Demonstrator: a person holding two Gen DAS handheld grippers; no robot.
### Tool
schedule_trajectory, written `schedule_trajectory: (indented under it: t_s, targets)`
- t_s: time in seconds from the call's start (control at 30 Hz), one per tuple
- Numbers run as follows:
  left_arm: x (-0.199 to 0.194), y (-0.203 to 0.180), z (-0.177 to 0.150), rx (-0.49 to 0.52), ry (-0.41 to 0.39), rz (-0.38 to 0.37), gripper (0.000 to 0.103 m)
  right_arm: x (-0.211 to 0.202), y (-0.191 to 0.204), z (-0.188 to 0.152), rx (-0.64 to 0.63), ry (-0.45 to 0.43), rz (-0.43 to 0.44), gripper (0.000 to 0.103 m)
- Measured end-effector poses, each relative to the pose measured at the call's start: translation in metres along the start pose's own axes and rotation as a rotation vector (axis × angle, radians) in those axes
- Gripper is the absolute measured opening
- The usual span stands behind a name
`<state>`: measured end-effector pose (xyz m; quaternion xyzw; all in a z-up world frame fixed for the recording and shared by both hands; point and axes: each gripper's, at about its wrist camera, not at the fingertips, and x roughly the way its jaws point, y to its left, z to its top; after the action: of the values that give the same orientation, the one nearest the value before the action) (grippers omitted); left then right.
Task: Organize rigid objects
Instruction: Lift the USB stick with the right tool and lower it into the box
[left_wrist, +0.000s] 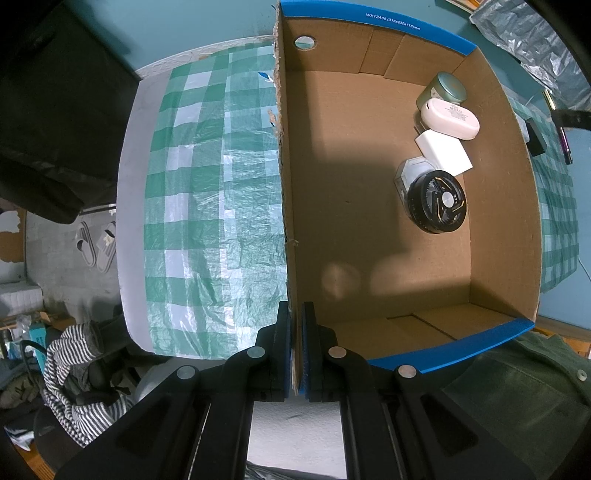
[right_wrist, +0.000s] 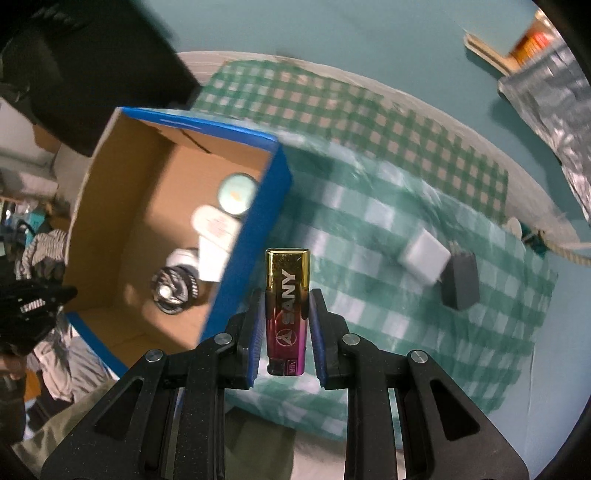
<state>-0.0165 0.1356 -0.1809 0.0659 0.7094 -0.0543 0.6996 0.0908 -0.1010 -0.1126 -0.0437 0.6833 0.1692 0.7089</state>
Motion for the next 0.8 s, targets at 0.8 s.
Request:
schedule_trajectory:
  t_s: [0.8]
  targets:
    - [0.003, -0.003, 0.001, 0.000, 0.001, -0.004, 0.004, 0.042, 0.070, 0.028, -0.112, 0.052, 0.029, 0.022]
